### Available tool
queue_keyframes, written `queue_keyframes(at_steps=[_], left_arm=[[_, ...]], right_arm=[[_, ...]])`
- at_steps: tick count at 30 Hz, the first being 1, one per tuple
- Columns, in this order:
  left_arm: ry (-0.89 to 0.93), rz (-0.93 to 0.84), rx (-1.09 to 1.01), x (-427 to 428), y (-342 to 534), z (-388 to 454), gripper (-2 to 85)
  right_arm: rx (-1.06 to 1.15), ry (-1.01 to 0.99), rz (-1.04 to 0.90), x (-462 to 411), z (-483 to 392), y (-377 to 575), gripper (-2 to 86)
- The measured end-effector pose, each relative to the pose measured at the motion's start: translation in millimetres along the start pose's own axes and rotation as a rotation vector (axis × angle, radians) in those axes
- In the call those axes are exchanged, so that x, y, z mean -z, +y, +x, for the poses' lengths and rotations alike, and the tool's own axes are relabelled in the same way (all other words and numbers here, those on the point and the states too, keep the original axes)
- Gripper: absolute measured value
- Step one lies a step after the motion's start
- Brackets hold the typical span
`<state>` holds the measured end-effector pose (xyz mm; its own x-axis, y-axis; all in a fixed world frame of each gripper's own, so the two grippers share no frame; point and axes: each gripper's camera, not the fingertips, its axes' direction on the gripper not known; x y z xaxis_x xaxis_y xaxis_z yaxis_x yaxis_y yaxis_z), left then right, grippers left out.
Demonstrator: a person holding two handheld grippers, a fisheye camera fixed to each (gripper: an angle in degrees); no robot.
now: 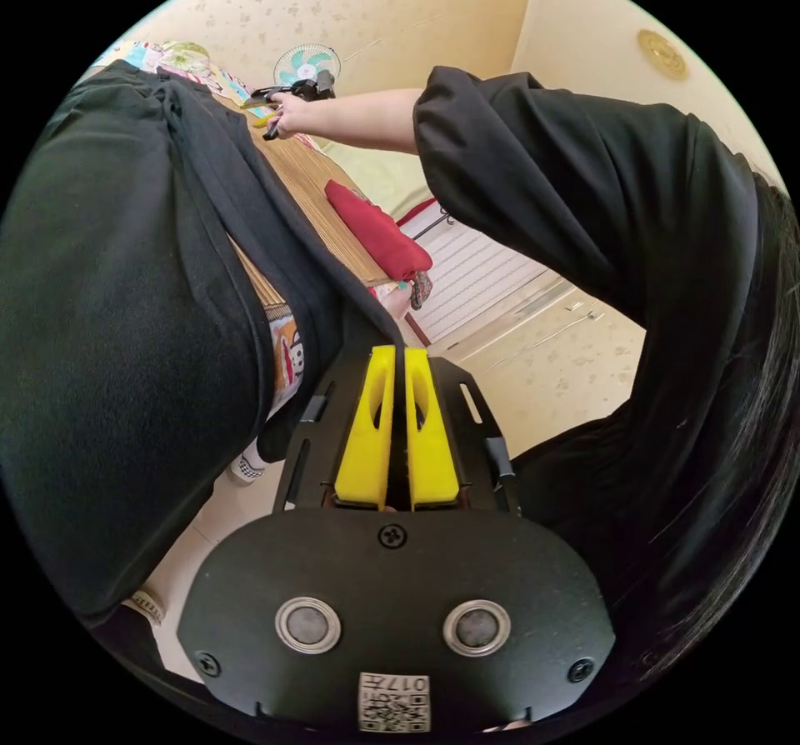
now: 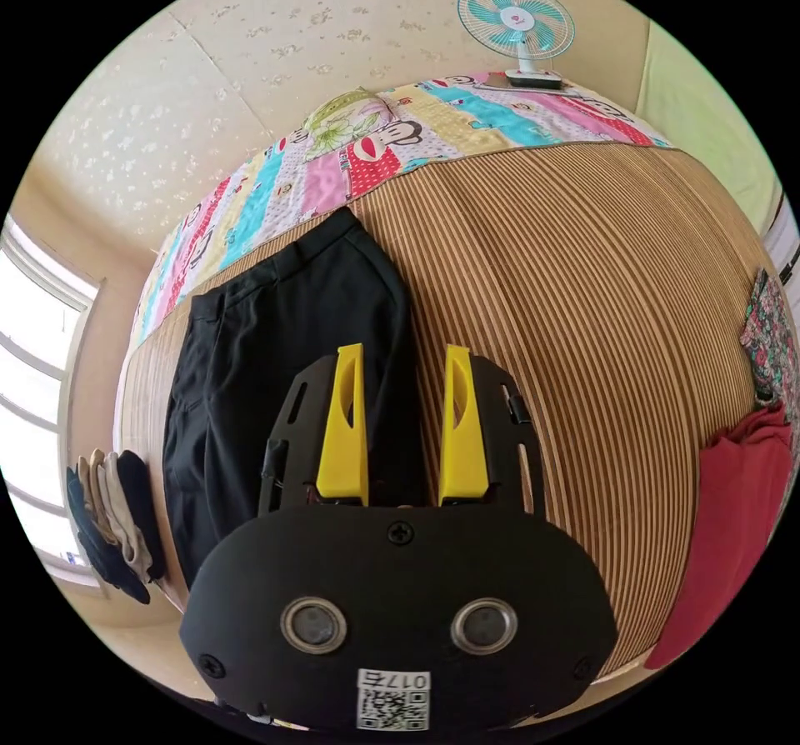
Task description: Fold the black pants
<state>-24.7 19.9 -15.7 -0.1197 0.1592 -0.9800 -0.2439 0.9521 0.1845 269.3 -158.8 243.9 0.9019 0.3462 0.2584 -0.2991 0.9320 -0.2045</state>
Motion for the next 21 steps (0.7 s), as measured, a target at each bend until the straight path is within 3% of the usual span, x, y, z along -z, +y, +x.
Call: queue_keyframes(at_steps=[6, 8, 11, 13, 16, 21], left_arm=[[-0.009, -0.024, -0.028, -3, -15, 14, -0.4], [-0.008, -0.019, -0.030, 3, -20, 16, -0.4], [0.011, 0.029, -0.024, 24, -29, 19, -0.3], [0.043, 0.092, 0.001, 48, -33, 23, -0.4], [0.051, 0.169, 0.045, 85, -29, 26, -0.4], [-0.062, 0.277, 0.170, 148, 13, 26, -0.4]], right_arm=[[0.029, 0.086, -0.009, -7, -8, -1, 4.2], [0.046, 0.026, 0.045, 10, -11, 1, 3.4], [0.057, -0.441, 0.185, 50, -3, 3, 2.7], [-0.058, -0.848, 0.293, 67, 9, 4, 2.5], [-0.076, -1.036, 0.343, 75, -31, 3, 2.5], [-0.021, -1.121, 0.235, 41, -155, 15, 2.6]])
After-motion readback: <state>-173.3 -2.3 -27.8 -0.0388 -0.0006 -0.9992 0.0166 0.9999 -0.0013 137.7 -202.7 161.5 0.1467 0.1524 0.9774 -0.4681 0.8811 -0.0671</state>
